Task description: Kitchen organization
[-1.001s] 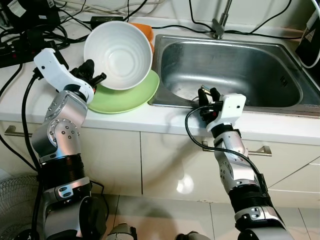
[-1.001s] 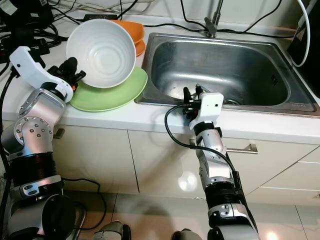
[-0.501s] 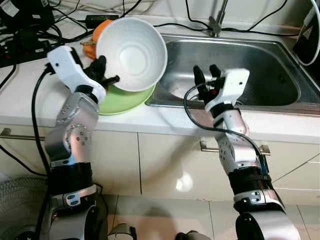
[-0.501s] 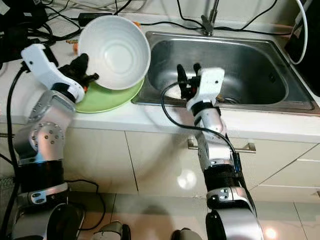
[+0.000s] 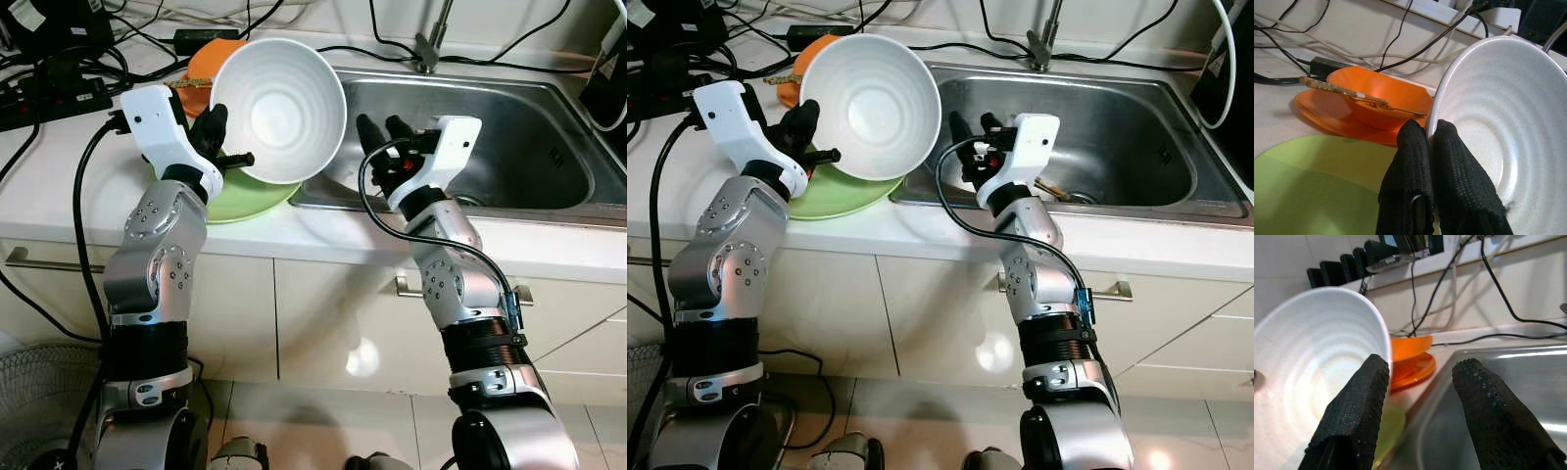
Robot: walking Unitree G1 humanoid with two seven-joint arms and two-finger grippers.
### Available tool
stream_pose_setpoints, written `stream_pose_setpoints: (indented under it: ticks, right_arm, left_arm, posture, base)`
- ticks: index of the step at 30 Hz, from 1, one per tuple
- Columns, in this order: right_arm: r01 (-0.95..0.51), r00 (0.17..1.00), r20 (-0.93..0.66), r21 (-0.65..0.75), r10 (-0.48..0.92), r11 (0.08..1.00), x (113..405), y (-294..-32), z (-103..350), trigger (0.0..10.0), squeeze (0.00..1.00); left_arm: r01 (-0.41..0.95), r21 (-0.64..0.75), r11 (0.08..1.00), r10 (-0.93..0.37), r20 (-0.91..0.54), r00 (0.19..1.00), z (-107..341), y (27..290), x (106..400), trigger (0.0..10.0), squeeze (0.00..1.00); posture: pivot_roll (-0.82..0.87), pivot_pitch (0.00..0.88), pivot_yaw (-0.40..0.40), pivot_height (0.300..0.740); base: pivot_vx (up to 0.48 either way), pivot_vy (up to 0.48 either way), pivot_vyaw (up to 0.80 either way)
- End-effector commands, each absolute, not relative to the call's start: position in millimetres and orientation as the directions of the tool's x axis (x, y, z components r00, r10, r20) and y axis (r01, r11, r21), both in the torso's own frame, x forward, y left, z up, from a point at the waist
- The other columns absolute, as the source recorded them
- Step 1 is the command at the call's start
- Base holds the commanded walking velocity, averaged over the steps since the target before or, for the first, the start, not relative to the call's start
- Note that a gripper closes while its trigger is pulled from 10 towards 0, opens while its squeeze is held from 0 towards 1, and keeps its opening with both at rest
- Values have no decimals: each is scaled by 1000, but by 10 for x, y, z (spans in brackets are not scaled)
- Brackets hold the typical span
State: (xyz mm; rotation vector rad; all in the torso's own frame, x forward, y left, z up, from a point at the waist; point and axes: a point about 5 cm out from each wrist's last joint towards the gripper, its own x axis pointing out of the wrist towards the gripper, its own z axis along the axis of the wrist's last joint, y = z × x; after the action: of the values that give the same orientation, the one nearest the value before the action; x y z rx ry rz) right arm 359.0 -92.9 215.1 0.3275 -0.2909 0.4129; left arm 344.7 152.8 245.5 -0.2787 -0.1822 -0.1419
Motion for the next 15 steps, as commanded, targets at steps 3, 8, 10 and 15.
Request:
stream_pose_setpoints:
  ticks: [3,8,10,15]
  right_arm:
    - [-447,873,340,279,348,850,3567,-936,2171,10000,0]
    - [-443,879,329,295,345,846,3568,-940,2156,10000,0]
    - [-444,879,326,295,347,846,3566,-937,2153,10000,0]
    - [-435,886,314,303,341,848,3571,-938,2133,10000,0]
  left_arm:
    - [212,-232,949,-150,259,954,2546,1460,3406,10000,0]
    - [243,-240,940,-179,261,949,2532,1427,3399,10000,0]
    - [249,-239,939,-185,263,947,2532,1418,3397,10000,0]
    - [270,-240,932,-201,275,940,2543,1390,3387,10000,0]
  posture:
    - [65,44,-8,718]
    - [65,44,-8,718]
    - [65,45,-9,718]
    - [66,45,-10,718]
  base:
    - [0,0,0]
    - [0,0,0]
    - [0,0,0]
    - [0,0,0]
